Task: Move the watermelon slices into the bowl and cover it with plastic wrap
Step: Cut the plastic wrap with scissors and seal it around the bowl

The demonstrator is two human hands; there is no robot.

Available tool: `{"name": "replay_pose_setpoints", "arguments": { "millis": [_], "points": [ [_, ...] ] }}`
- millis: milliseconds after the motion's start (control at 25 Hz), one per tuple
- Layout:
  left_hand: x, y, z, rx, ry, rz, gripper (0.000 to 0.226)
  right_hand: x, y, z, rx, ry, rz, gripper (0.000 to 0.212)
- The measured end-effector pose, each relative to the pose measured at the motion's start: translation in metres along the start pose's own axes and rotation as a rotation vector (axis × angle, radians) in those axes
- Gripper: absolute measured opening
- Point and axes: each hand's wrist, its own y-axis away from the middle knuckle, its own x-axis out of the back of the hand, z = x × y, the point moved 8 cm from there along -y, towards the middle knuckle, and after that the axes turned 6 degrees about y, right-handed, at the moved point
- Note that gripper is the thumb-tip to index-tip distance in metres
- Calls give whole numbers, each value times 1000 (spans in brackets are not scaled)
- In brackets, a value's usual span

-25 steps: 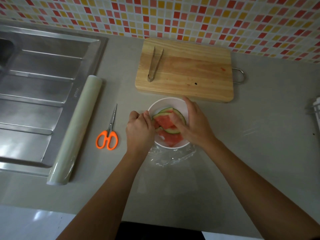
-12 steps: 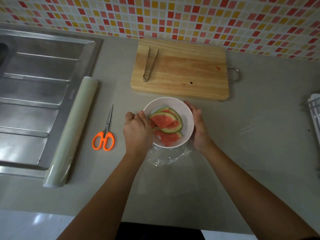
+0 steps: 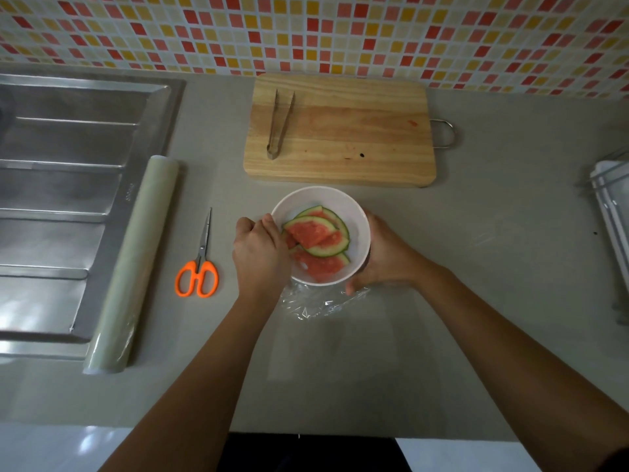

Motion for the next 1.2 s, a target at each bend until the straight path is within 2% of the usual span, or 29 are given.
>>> {"name": "replay_pose_setpoints", "arguments": {
  "millis": [120, 240, 400, 520, 560, 600, 680, 720, 760, 840, 880, 960, 1040, 1200],
  "points": [
    [-1, 0, 1, -13, 5, -6, 37, 4, 3, 6, -40, 336, 31, 127],
    [-2, 0, 1, -35, -1, -20, 36, 10, 5, 6, -77, 452, 57, 127],
    [2, 0, 2, -44, 14, -6, 36, 11, 11, 5, -158, 774, -37, 130],
    [2, 1, 1, -44, 10, -13, 38, 28, 31, 20, -391, 867, -94, 121],
    [2, 1, 1, -45, 6, -18, 38, 38, 42, 23, -494, 827, -49, 109],
    [1, 1, 1, -48, 2, -21, 38, 47, 53, 20, -557, 730, 80, 93],
    [1, 1, 0, -48, 5, -21, 38, 54, 74, 4, -522, 462, 507, 62],
    [1, 1, -1, -40, 9, -22, 37, 43, 82, -6, -488, 312, 628, 59],
    [1, 0, -2, -32, 12, -26, 36, 22, 81, -12, -472, 134, 614, 63],
    [0, 1, -3, -20, 21, -35, 36, -32, 70, -19, -436, -272, 439, 78],
    [-1, 1, -3, -12, 30, -35, 37, -49, 66, -22, -405, -446, 415, 83],
    [-3, 1, -4, 13, 50, -32, 38, -66, 63, -18, -371, -642, 451, 96],
    [-5, 2, -6, 47, 75, -42, 39, -71, 61, -19, -358, -642, 488, 100],
    [-9, 3, -21, 208, 216, -142, 36, -66, 56, -29, -396, -475, 626, 93]
  ]
}}
